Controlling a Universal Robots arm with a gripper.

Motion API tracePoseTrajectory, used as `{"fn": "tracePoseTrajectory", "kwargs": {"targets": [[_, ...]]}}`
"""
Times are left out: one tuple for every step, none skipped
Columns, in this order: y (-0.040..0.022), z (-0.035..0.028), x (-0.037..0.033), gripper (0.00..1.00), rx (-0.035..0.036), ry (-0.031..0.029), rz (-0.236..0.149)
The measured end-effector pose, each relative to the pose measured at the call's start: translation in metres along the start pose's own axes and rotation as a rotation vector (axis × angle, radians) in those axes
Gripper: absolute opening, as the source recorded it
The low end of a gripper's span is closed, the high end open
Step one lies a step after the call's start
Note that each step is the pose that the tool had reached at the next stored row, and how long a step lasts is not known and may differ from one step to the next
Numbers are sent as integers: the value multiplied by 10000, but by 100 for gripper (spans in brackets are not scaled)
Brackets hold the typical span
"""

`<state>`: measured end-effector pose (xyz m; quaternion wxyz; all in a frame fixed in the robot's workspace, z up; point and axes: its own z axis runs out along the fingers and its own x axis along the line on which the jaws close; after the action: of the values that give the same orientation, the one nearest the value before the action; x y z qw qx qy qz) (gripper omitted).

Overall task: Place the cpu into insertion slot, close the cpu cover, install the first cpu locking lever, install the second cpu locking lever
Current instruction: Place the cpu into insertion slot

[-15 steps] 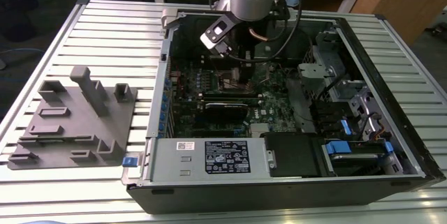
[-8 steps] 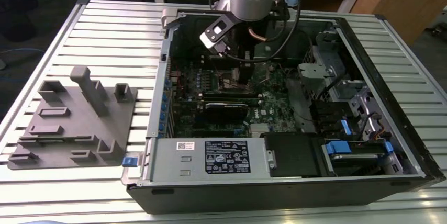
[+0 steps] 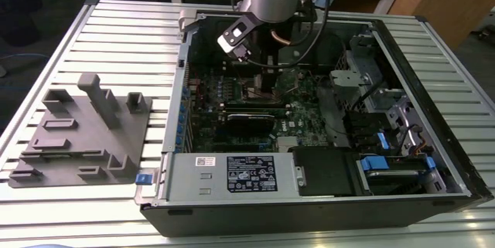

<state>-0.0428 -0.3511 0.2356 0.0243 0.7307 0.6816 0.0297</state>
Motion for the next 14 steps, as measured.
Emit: {"fn": "tracePoseTrajectory", "kwargs": {"targets": [[-13, 0, 7, 54, 0, 0, 0], [-25, 0, 15, 54, 0, -1, -1], [-36, 0, 25, 54, 0, 0, 0], [-45, 0, 35, 54, 0, -1, -1], [-55, 1, 46, 54, 0, -1, 0], [-61, 3, 56, 54, 0, -1, 0], [-66, 7, 67, 54, 0, -1, 0], [-69, 18, 77, 54, -1, 2, 0], [-74, 32, 84, 54, -1, 1, 0], [-78, 46, 91, 54, -1, 0, 0], [-81, 59, 97, 54, 0, 0, 0], [-82, 72, 100, 54, 0, 0, 0], [-83, 80, 102, 54, 0, 0, -5], [-83, 82, 103, 54, 1, 0, -23]]}}
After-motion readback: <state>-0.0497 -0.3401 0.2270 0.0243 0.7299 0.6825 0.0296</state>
